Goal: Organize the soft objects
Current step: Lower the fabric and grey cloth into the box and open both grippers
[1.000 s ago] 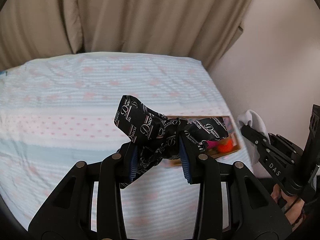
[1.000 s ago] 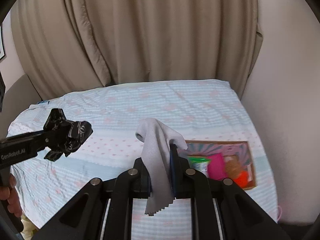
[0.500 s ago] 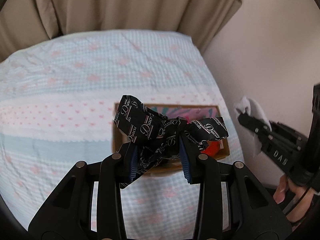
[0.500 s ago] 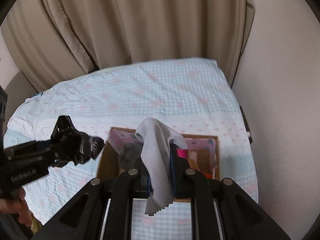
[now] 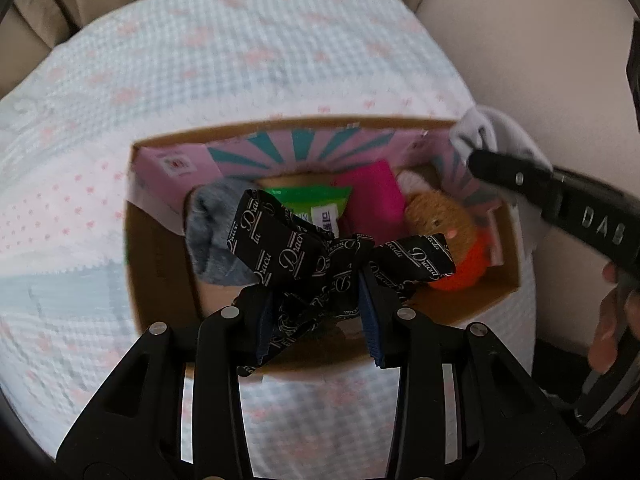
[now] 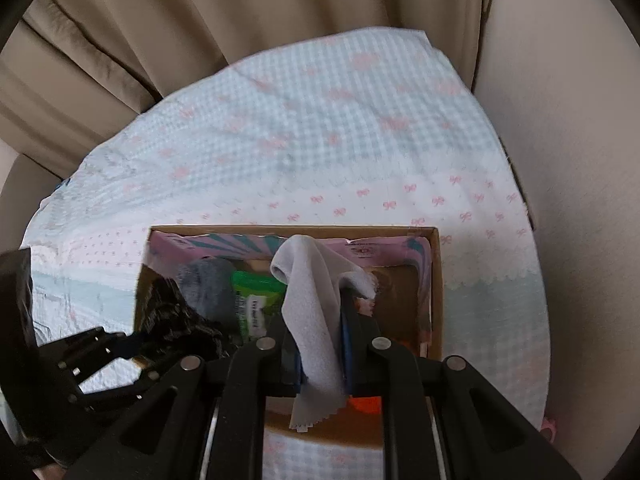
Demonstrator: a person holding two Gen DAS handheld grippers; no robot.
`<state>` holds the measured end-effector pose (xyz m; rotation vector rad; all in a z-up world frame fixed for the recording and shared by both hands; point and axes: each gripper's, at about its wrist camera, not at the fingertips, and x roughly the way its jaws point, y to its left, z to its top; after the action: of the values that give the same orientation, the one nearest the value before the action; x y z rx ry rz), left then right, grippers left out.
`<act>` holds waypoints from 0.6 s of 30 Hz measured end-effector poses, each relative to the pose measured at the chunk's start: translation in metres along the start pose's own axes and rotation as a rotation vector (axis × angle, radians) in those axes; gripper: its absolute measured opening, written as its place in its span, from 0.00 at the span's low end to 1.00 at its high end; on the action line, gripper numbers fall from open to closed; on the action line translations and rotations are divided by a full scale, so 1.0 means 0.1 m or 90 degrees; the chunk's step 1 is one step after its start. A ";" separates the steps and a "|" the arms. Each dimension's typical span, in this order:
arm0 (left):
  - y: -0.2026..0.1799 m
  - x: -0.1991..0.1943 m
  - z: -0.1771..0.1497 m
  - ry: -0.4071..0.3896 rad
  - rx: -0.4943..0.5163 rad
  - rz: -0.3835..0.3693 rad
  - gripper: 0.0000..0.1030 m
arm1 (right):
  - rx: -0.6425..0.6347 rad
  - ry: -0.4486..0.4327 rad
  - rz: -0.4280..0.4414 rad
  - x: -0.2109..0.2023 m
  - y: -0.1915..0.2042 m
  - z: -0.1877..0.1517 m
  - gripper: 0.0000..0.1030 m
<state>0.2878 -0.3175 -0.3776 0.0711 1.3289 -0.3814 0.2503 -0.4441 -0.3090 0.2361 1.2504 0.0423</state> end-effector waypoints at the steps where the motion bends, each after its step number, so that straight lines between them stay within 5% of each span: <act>1: 0.00 0.04 0.01 0.003 0.003 0.002 0.32 | -0.001 0.006 -0.004 0.06 -0.01 0.01 0.13; 4: -0.04 0.11 0.02 0.004 0.020 0.007 0.34 | -0.007 0.021 -0.008 0.20 -0.05 0.07 0.18; 5: -0.06 0.11 0.02 0.003 0.025 0.011 0.48 | -0.010 0.031 -0.006 0.25 -0.05 0.08 0.30; 6: -0.07 0.11 0.02 0.004 0.030 0.014 0.73 | -0.012 0.038 -0.006 0.27 -0.05 0.08 0.41; 8: -0.09 0.08 0.00 -0.003 0.037 0.021 1.00 | -0.015 0.045 0.003 0.32 -0.07 0.08 0.97; 18: 0.01 -0.21 -0.20 -0.013 0.024 0.000 1.00 | -0.004 0.006 -0.007 0.09 -0.04 -0.05 1.00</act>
<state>0.2654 -0.3065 -0.3628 0.0983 1.3015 -0.4062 0.2475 -0.4456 -0.3197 0.2238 1.2602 0.0374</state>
